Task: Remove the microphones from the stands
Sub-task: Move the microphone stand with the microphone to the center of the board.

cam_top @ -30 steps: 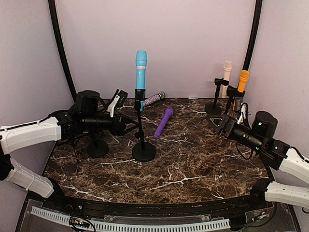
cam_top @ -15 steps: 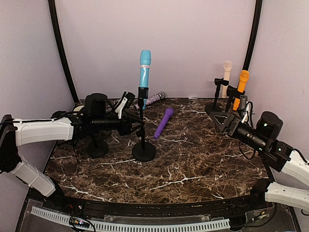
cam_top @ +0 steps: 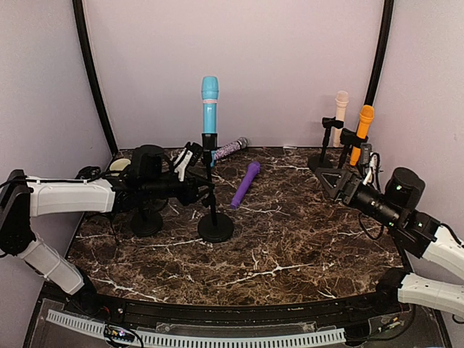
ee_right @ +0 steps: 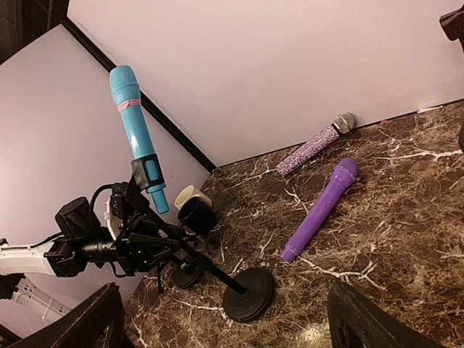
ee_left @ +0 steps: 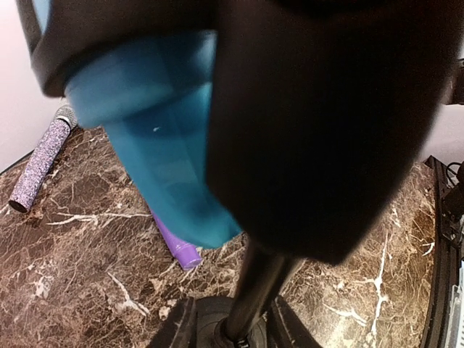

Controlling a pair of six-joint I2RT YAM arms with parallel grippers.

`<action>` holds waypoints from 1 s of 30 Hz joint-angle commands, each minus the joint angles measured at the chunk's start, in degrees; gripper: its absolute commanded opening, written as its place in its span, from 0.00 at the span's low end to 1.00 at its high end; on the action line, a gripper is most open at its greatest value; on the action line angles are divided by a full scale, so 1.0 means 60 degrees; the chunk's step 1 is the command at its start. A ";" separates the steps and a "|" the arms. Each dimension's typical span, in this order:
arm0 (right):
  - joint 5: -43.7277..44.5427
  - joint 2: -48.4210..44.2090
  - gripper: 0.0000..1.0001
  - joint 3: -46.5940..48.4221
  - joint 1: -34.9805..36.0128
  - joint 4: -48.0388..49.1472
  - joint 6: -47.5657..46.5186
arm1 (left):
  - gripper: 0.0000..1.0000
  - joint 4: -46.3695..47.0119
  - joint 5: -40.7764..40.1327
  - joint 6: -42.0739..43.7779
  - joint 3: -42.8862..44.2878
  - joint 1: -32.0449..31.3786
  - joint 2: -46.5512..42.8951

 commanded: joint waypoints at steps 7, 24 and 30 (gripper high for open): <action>-0.0133 0.0272 0.98 -0.0182 0.0082 0.0575 0.0088 | 0.28 0.0091 0.0032 -0.0622 0.0188 0.0055 -0.0083; -0.1026 0.1303 0.88 -0.0465 0.0924 0.2132 -0.0968 | 0.00 0.1068 0.2003 0.0891 0.0468 -0.0553 0.0147; -0.0440 0.2410 0.79 0.0000 0.2056 0.2841 -0.1478 | 0.00 0.1153 0.2132 0.1178 0.0861 -0.1394 0.0478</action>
